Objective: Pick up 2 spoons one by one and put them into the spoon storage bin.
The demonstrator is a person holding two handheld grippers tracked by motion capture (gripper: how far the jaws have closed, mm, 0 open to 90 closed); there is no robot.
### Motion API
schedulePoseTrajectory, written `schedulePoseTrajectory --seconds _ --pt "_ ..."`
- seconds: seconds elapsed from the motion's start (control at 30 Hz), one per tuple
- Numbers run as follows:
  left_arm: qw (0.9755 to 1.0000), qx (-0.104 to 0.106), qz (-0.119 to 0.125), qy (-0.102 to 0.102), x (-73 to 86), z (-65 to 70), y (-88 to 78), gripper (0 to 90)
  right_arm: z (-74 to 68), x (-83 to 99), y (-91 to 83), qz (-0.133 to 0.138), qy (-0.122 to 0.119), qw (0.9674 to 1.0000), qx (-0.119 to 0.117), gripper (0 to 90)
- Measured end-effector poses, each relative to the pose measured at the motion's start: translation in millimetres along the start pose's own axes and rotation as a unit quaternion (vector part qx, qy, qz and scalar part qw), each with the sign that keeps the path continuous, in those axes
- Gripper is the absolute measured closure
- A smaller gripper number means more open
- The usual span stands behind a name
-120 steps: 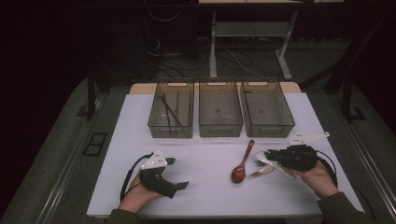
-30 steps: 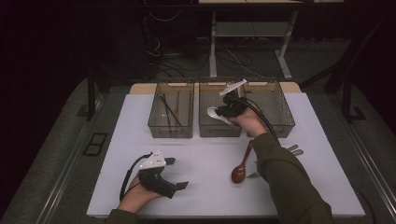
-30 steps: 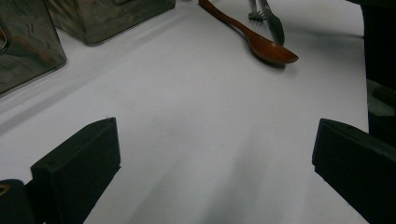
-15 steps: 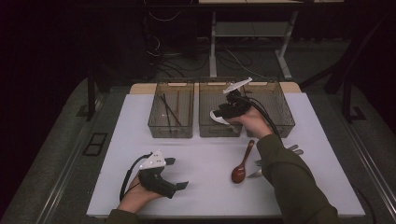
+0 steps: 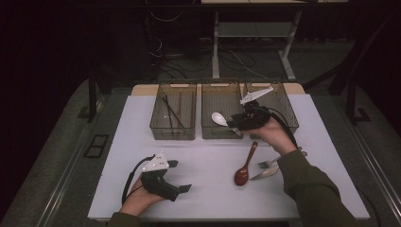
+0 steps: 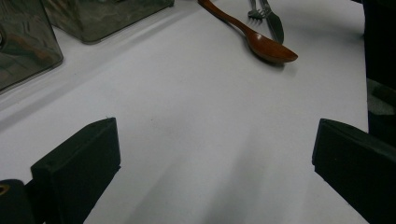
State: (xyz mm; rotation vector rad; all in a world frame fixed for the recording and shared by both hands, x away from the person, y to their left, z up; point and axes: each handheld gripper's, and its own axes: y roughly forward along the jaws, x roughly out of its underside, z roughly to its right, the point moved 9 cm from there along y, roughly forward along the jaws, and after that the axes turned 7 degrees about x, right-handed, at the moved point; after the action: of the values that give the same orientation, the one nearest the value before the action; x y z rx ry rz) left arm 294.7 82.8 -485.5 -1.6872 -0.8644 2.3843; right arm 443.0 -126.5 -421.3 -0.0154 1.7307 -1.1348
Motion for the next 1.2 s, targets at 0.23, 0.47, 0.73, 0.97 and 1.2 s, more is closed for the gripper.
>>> schedulePoseTrajectory --seconds 0.23,0.47,0.73,0.97,1.2 --pt "1.0 0.0 0.0 0.0 0.0 0.2 0.4 0.3 -19.5 31.3 -18.8 -0.005 -0.017 0.9996 -0.023 79.5" --pt "1.0 -0.001 -0.001 0.0 0.1 0.3 0.6 0.3 -34.8 61.9 -33.6 -0.012 -0.029 0.9987 -0.041 89.3" --pt "1.0 -0.002 -0.002 0.0 0.3 -0.2 0.4 0.3 -48.5 96.3 -44.9 -0.023 -0.04 0.9978 -0.048 89.3" --pt "1.0 -0.003 -0.003 0.0 0.3 -0.3 0.3 0.3 -58.2 123.2 -54.2 -0.037 -0.038 0.9971 -0.054 89.3" --pt "1.0 -0.003 -0.002 0.001 0.0 -0.2 0.3 0.3 -72.1 150.7 -51.7 -0.068 -0.047 0.9943 -0.067 89.3"
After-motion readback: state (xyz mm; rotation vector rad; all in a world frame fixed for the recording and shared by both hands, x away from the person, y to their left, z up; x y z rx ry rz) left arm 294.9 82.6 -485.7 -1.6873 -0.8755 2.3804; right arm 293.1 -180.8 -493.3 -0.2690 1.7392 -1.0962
